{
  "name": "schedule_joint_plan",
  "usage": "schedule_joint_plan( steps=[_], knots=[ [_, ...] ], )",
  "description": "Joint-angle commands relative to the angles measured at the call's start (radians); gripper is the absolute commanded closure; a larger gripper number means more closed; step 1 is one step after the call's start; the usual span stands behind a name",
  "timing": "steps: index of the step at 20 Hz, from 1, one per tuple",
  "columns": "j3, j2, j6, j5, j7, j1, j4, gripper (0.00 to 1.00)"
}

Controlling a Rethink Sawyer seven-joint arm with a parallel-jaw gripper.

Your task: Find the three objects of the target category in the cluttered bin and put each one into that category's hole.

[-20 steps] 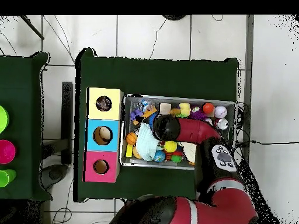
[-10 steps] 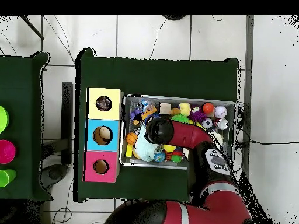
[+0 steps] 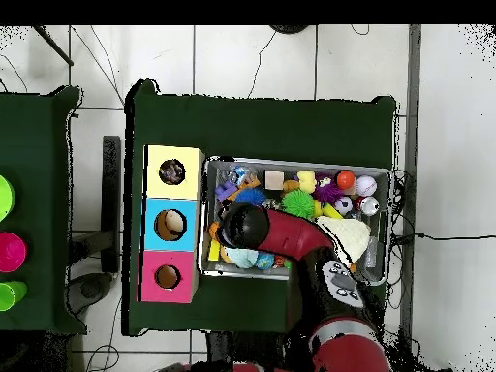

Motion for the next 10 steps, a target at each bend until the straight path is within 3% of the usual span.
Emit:
schedule_joint_plan(
  steps=[1, 10],
  knots=[
    [0.024, -0.023, 0.178, 0.096, 0.226, 0.054, 0.143, 1.0],
    [-0.021, -0.057, 0.23, 0.122, 0.195, 0.079, 0.132, 1.0]
  ],
)
